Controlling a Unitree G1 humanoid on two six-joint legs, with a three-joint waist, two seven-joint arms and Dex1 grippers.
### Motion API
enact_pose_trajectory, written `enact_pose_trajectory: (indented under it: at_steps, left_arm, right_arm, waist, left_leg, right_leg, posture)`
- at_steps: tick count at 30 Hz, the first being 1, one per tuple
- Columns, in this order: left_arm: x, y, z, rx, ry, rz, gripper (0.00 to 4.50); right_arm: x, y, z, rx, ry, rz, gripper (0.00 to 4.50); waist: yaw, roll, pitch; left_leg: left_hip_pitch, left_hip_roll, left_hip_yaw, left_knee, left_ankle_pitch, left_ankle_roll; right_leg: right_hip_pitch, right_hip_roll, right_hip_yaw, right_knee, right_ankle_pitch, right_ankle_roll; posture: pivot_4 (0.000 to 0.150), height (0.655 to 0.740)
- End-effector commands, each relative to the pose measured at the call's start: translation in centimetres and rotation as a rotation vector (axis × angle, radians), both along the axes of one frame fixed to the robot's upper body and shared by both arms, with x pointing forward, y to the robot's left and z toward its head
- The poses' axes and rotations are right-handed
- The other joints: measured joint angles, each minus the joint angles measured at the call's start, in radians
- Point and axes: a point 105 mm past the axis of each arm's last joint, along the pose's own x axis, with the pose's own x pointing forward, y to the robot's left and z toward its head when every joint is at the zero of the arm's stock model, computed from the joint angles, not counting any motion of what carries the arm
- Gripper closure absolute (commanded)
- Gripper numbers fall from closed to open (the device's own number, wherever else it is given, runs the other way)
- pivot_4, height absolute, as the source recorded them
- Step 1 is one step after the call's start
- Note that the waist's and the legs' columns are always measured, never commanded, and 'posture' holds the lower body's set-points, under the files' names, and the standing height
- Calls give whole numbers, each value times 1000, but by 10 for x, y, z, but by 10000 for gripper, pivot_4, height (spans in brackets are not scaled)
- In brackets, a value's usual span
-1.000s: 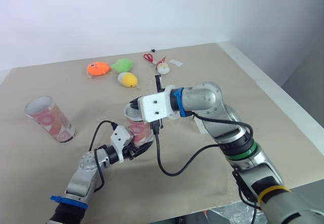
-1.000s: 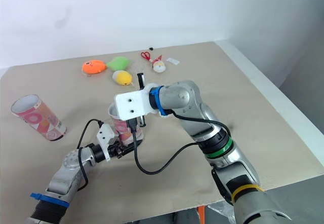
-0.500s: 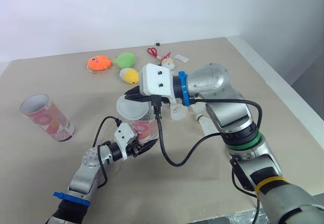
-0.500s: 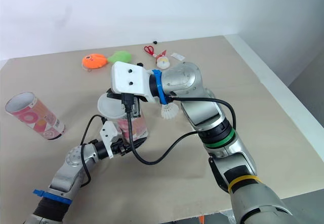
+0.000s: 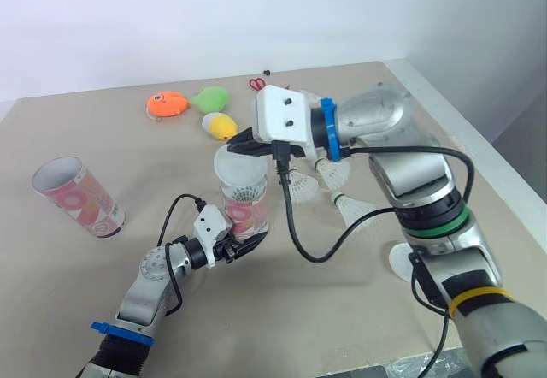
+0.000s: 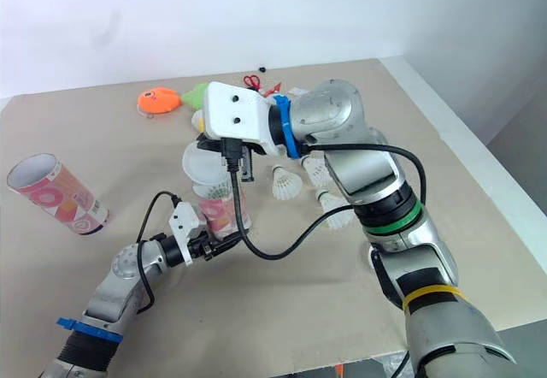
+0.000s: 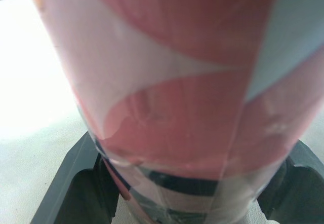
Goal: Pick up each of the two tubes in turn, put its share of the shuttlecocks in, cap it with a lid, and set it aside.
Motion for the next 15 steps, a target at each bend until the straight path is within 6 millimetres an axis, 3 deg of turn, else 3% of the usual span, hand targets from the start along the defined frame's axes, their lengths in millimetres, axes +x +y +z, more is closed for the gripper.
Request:
enact_pose_trajectory:
  at_steps: [1, 15]
  left_arm:
    - [-3, 6, -35, 54, 135, 32, 15752]
    - [-2, 5, -36, 56, 134, 27, 15752]
  right_arm:
    - [-15, 6, 11, -14, -48, 61, 44499]
    - [-12, 4, 12, -166, 31, 21, 44499]
  waist:
    - [0, 0, 0]
    - [0, 0, 0]
  left_leg:
    - [0, 0, 0, 0, 0, 0]
    - [1, 0, -1, 2, 0, 0]
  right_leg:
    - [0, 0, 0, 0, 0, 0]
    - [1, 0, 0, 2, 0, 0]
  posture:
    - [1500, 7400]
    - [1500, 7400]
